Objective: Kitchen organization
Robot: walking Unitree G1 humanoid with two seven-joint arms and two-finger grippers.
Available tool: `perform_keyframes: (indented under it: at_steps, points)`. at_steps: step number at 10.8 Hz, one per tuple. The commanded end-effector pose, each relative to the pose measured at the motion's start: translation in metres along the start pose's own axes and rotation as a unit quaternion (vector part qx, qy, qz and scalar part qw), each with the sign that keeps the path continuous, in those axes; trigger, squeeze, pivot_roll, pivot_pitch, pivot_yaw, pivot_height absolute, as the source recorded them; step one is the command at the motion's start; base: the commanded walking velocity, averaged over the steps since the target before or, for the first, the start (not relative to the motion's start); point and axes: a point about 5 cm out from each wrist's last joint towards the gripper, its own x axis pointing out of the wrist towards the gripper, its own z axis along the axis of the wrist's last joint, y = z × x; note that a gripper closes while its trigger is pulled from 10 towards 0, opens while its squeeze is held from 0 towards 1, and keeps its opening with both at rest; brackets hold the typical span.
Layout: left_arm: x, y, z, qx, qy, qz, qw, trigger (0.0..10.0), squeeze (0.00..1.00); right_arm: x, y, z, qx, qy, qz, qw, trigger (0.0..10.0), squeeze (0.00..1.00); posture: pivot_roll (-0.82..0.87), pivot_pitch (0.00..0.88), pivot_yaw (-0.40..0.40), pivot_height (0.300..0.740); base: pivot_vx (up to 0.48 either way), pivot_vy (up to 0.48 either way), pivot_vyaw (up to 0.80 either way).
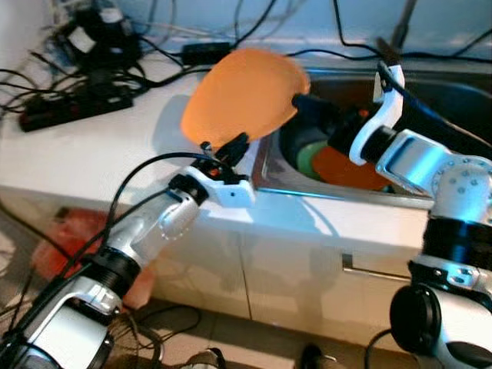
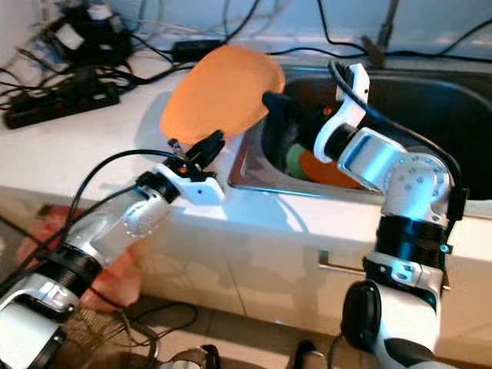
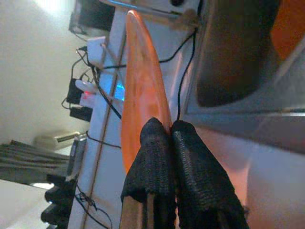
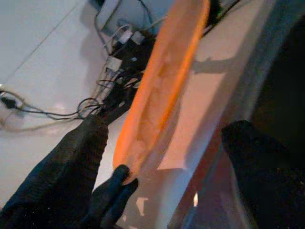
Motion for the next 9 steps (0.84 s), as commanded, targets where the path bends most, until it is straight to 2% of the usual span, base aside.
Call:
perform_keyframes:
  at_steps: [1,5,9]
  points:
    - [0.004,0.014,0.001,0.015,-0.011,0.034,0.999,0.0,0.0,0.003,0.001,0.001,0.005,-0.002,-0.007,1.0,10.0,0.0,0.09,0.094,0.087,0.74,0.0,0.0,0.0]
    - [0.004,0.014,0.003,0.01,-0.017,0.041,0.999,0.0,0.0,0.009,-0.002,0.002,0.017,-0.013,-0.027,0.999,10.0,0.0,0.09,0.1,0.089,0.74,0.0,0.0,0.0]
    - [0.004,0.009,0.006,0.005,-0.024,0.031,0.999,0.0,0.0,0.027,0.007,0.004,0.023,-0.024,-0.013,0.999,10.0,0.0,0.09,0.101,0.092,0.74,0.0,0.0,0.0]
